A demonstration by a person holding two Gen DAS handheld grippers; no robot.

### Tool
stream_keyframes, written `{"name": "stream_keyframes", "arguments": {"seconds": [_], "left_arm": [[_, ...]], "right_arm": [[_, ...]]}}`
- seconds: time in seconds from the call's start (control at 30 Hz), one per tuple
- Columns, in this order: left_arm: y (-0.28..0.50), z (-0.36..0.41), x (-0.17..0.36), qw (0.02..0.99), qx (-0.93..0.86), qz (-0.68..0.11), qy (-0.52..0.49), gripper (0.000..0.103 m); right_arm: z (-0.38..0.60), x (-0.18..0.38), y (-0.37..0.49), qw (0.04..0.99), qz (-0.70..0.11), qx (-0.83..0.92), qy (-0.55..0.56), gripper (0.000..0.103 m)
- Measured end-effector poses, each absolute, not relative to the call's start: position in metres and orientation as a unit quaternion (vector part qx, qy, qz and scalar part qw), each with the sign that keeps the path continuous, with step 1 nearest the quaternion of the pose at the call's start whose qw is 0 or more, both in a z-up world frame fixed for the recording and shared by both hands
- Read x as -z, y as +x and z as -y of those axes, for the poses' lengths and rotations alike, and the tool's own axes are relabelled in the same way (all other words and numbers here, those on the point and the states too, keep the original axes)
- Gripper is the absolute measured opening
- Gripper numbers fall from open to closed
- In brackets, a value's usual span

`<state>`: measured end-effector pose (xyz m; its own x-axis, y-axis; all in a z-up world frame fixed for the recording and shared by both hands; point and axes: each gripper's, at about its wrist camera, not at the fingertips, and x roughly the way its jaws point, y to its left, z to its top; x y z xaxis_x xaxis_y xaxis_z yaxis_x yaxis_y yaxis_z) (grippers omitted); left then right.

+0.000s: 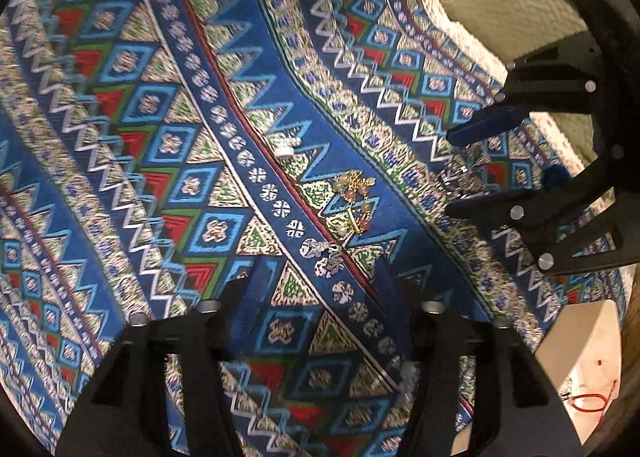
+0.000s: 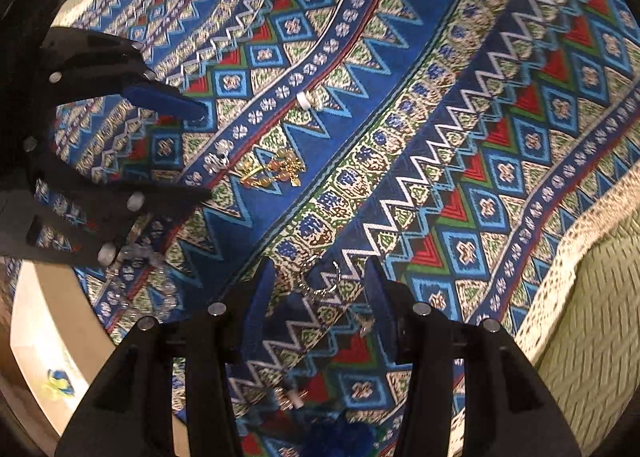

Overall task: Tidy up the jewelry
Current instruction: 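Grasp a small silver charm with left tool while right tool grasps another silver ring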

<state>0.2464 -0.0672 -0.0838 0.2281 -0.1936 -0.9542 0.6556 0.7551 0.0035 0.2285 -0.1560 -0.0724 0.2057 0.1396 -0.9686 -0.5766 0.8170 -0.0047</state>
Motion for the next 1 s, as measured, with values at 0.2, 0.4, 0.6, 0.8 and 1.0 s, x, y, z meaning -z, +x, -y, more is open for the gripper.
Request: {"name": "stream_keyframes", "arguments": {"seconds": [0.2,0.4,0.6,0.8,1.0], "left_arm": [[0.249,0.071,0.09,0.754,0.303,-0.545,0.206,0.018],[0.25,0.072,0.09,0.756,0.302,-0.544,0.202,0.018],[0.241,0.067,0.082,0.754,0.298,-0.549,0.203,0.018],[0.221,0.06,0.067,0.752,0.292,-0.553,0.208,0.018],[0.177,0.047,0.025,0.755,0.291,-0.545,0.219,0.018]], "right_arm": [[0.159,0.08,0.232,0.751,-0.585,-0.237,-0.195,0.026],[0.163,0.082,0.235,0.751,-0.588,-0.237,-0.187,0.026],[0.161,0.074,0.234,0.752,-0.59,-0.23,-0.186,0.025],[0.163,0.049,0.217,0.758,-0.582,-0.23,-0.184,0.025],[0.16,-0.001,0.161,0.764,-0.569,-0.238,-0.19,0.025]]}}
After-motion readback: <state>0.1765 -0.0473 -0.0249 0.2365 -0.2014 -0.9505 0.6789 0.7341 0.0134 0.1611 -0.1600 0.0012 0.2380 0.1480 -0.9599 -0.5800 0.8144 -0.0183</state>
